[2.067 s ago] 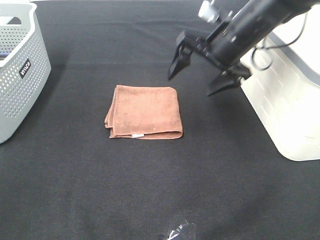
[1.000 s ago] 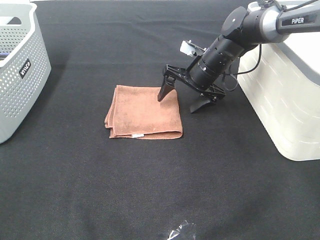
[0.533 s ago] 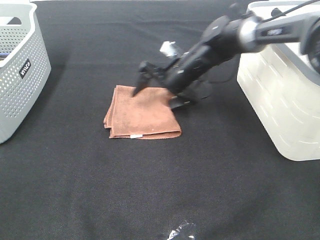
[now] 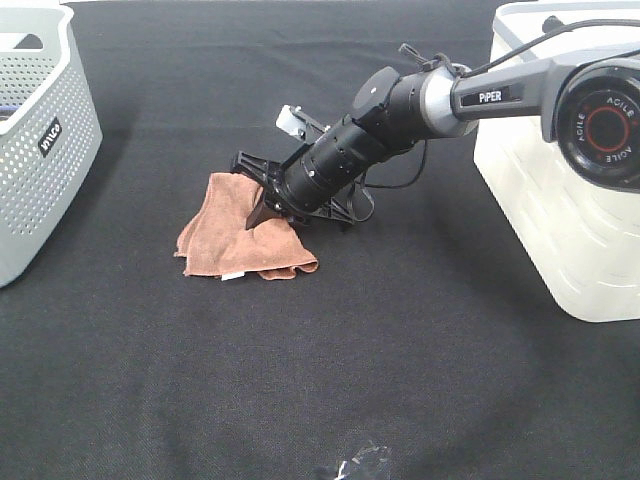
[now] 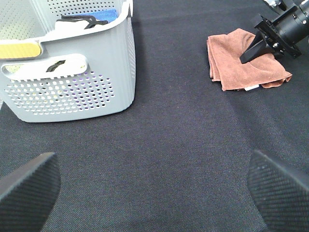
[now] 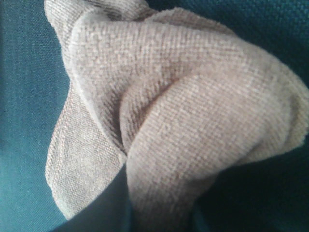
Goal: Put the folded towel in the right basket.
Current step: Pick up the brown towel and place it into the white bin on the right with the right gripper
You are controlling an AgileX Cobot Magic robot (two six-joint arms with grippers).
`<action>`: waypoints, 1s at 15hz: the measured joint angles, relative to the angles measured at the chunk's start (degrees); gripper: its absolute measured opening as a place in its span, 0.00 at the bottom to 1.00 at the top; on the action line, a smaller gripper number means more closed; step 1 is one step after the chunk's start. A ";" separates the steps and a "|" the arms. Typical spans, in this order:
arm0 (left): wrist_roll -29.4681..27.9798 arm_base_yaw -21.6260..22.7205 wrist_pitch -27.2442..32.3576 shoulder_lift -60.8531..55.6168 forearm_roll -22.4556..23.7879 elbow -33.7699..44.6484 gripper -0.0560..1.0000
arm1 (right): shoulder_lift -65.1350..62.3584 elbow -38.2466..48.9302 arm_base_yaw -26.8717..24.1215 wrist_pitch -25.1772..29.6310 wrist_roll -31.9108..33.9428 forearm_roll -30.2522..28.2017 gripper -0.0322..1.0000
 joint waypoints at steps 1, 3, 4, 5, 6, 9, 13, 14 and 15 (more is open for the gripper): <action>0.00 0.00 0.00 0.00 0.00 0.00 0.98 | 0.00 0.00 0.00 0.00 0.00 0.00 0.23; 0.00 0.00 0.00 0.00 0.00 0.00 0.98 | -0.06 0.06 0.00 0.00 0.00 0.00 0.23; 0.00 0.00 0.00 0.00 0.00 0.00 0.98 | -0.06 0.11 0.00 -0.06 0.00 0.06 0.23; 0.00 0.00 0.00 0.00 0.00 0.00 0.98 | -0.06 0.17 0.00 -0.11 0.00 0.29 0.23; 0.00 0.00 0.00 0.00 0.00 0.00 0.98 | -0.06 0.17 0.00 -0.17 -0.06 0.23 0.23; 0.00 0.00 0.00 0.00 0.00 0.00 0.98 | -0.06 0.17 0.00 -0.17 -1.15 0.06 0.23; 0.00 0.00 0.00 0.00 0.00 0.00 0.98 | -0.06 0.17 0.00 -0.40 -1.20 0.00 0.23; 0.00 0.00 0.00 0.00 0.00 0.00 0.98 | -0.17 0.17 0.00 -0.52 -1.15 0.00 0.23; 0.00 0.00 0.00 0.00 0.00 0.00 0.98 | -0.17 0.17 0.00 -0.57 -1.15 0.00 0.23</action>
